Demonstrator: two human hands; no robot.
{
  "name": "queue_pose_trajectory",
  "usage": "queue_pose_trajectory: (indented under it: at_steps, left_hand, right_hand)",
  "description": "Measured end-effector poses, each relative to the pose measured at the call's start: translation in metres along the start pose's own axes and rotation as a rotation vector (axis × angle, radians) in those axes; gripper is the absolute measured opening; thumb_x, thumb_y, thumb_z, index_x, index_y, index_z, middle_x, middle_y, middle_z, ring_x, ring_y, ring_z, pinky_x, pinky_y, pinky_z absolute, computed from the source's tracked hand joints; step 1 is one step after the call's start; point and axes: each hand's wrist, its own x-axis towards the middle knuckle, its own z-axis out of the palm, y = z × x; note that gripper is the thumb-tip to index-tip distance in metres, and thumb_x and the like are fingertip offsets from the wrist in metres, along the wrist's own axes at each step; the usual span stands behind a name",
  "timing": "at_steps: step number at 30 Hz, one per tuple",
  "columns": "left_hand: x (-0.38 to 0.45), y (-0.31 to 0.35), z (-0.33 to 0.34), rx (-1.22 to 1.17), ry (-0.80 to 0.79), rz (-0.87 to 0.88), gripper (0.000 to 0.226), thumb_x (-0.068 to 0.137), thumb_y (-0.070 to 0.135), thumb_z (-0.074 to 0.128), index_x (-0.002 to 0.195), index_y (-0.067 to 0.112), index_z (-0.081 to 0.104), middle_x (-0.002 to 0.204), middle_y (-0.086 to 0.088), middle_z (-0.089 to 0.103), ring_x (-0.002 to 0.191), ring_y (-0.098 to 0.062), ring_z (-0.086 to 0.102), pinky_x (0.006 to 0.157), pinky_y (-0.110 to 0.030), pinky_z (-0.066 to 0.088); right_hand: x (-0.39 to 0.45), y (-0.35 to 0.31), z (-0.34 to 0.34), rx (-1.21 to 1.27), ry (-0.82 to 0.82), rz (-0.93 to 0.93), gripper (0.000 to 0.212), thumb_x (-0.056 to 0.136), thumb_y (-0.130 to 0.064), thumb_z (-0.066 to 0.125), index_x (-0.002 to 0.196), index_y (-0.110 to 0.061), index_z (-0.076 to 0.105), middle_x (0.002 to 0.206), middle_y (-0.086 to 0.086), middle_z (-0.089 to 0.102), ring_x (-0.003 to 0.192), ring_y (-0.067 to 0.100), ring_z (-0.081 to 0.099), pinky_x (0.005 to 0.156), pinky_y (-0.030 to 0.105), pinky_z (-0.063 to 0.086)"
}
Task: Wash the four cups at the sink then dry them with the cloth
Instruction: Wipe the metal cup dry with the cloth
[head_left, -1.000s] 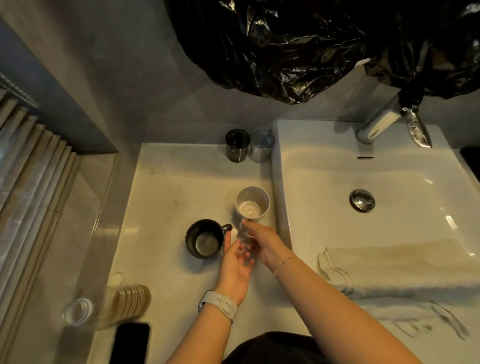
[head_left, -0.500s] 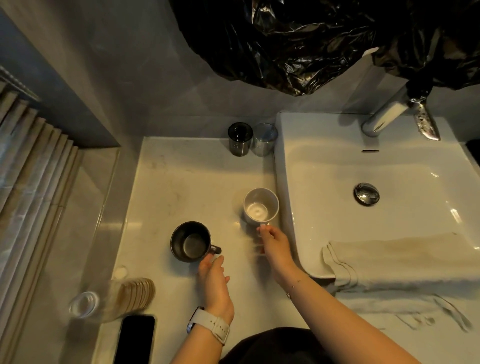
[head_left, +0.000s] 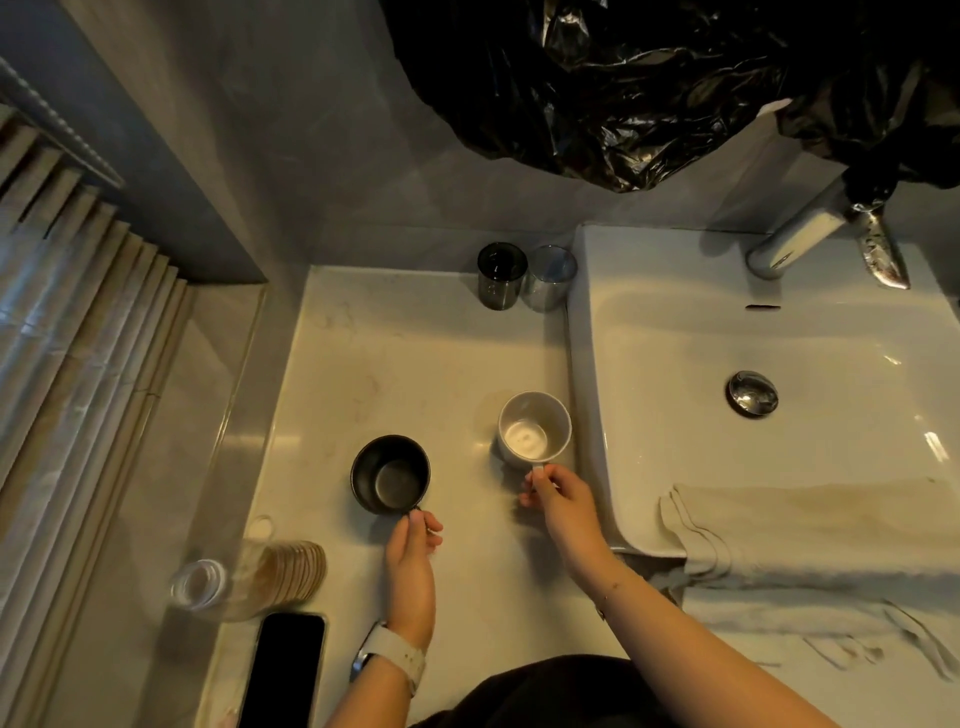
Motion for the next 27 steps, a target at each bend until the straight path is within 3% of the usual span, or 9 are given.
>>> queue_pose_trajectory:
  at_steps: [4,8,10,18,20,24,27]
  left_hand:
    - [0.018,0.011,-0.028,0.103,0.002,0.031,0.03,0.106,0.018,0.038,0.081,0.008,0.052,0.079,-0.002,0.051,0.077,-0.016,0.047,0.076,-0.026,0.04]
    - [0.043,0.03,-0.028,0.069,0.078,0.039,0.025,0.107,0.019,0.036,0.093,0.007,0.053,0.084,0.0,0.052,0.081,-0.013,0.049,0.074,-0.019,0.04]
    - [0.061,0.041,-0.023,0.072,0.092,0.049,0.024,0.107,0.021,0.036,0.097,0.007,0.053,0.088,0.001,0.054,0.086,-0.013,0.051,0.075,-0.021,0.04]
    - [0.152,0.075,0.01,0.098,0.111,0.083,0.025,0.105,0.028,0.038,0.086,0.019,0.052,0.086,0.003,0.056,0.089,-0.02,0.052,0.084,-0.033,0.041]
    - [0.174,0.087,0.016,0.116,0.107,0.103,0.025,0.099,0.035,0.039,0.082,0.022,0.05,0.082,0.004,0.055,0.084,-0.021,0.05,0.082,-0.036,0.041]
    - [0.215,0.113,0.03,0.142,0.041,0.125,0.024,0.102,0.022,0.039,0.078,0.02,0.044,0.078,0.002,0.046,0.079,-0.019,0.042,0.072,-0.033,0.036]
    - [0.239,0.128,0.045,0.146,0.013,0.135,0.022,0.102,0.02,0.039,0.084,0.018,0.049,0.08,-0.001,0.048,0.085,-0.018,0.044,0.078,-0.035,0.038]
  right_hand:
    - [-0.004,0.005,0.016,0.005,-0.017,-0.021,0.024,0.101,-0.015,0.047,0.085,-0.004,0.062,0.077,0.006,0.062,0.07,0.017,0.058,0.061,0.018,0.05]
    - [0.002,0.006,0.042,0.009,-0.048,-0.025,0.025,0.101,-0.018,0.048,0.084,-0.006,0.063,0.074,0.003,0.062,0.073,0.019,0.059,0.074,0.04,0.055]
    - [0.009,-0.003,0.057,0.018,-0.058,-0.022,0.025,0.101,-0.019,0.048,0.086,-0.005,0.063,0.076,0.004,0.063,0.075,0.021,0.059,0.078,0.044,0.056]
    - [0.08,-0.053,0.108,-0.022,-0.062,-0.067,0.025,0.1,-0.025,0.048,0.085,-0.012,0.063,0.078,0.003,0.062,0.075,0.014,0.057,0.074,0.025,0.05]
    - [0.1,-0.065,0.118,0.0,-0.063,-0.081,0.025,0.101,-0.026,0.047,0.086,-0.012,0.062,0.079,0.003,0.062,0.075,0.014,0.057,0.074,0.026,0.049]
    - [0.137,-0.086,0.139,0.071,-0.007,-0.098,0.022,0.101,-0.025,0.047,0.086,-0.014,0.061,0.079,0.004,0.061,0.076,0.018,0.058,0.075,0.033,0.052]
    - [0.16,-0.098,0.15,0.079,0.043,-0.118,0.023,0.1,-0.025,0.047,0.086,-0.014,0.061,0.079,0.005,0.06,0.076,0.02,0.058,0.074,0.034,0.051]
